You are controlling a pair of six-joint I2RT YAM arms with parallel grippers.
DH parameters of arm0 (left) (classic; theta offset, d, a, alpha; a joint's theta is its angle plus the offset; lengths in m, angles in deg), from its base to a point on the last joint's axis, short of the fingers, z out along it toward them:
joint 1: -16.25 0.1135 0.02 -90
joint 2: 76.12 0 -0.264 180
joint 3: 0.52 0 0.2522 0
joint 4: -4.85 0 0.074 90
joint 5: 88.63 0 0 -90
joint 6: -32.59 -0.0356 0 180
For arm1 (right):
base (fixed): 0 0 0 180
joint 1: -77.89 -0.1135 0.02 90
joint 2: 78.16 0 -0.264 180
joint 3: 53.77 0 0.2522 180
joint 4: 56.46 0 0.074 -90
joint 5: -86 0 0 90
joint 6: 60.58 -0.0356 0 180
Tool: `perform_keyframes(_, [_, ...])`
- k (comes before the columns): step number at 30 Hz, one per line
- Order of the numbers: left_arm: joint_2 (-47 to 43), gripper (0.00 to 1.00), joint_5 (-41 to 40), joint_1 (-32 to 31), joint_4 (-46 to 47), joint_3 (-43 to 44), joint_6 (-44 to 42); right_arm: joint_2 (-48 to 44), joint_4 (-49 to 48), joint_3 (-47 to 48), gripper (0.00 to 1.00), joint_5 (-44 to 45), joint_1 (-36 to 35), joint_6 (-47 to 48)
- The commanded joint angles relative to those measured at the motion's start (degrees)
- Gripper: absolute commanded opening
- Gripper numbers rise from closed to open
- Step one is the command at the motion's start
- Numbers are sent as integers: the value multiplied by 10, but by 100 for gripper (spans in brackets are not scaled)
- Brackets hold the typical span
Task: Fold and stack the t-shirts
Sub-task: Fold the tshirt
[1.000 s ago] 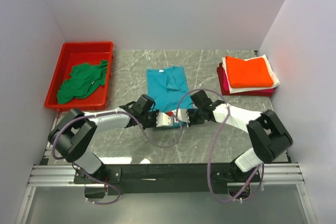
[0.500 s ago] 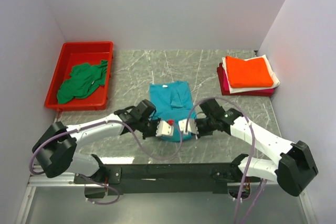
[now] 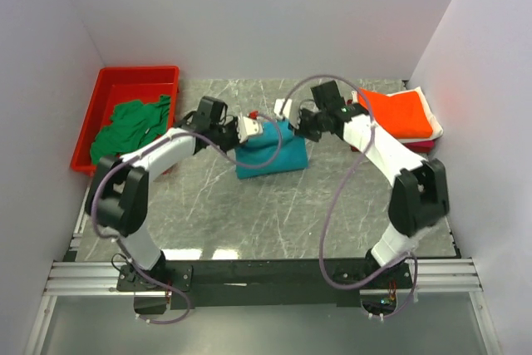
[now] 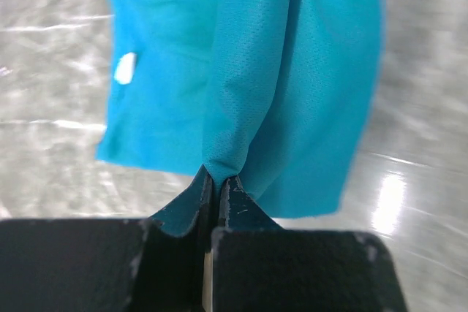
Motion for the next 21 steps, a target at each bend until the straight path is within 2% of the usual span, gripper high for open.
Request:
perform_keyframes(1, [53, 0, 16, 25, 26, 60, -3, 68, -24, 85, 0, 23, 10, -44])
perform_keyframes(5, [100, 0, 5, 54, 69, 96, 25, 130, -70, 138, 0, 62, 12, -85])
perform_keyframes(10, [177, 0, -18, 63, 71, 167, 35, 207, -91, 200, 0, 113, 15, -114])
perform_keyframes(18, [197, 0, -6, 81, 192, 175, 90, 236, -171, 210, 0, 136, 25, -152])
perform_keyframes(21, [228, 0, -22, 82, 185, 217, 91, 259, -174, 244, 0, 155, 28, -162])
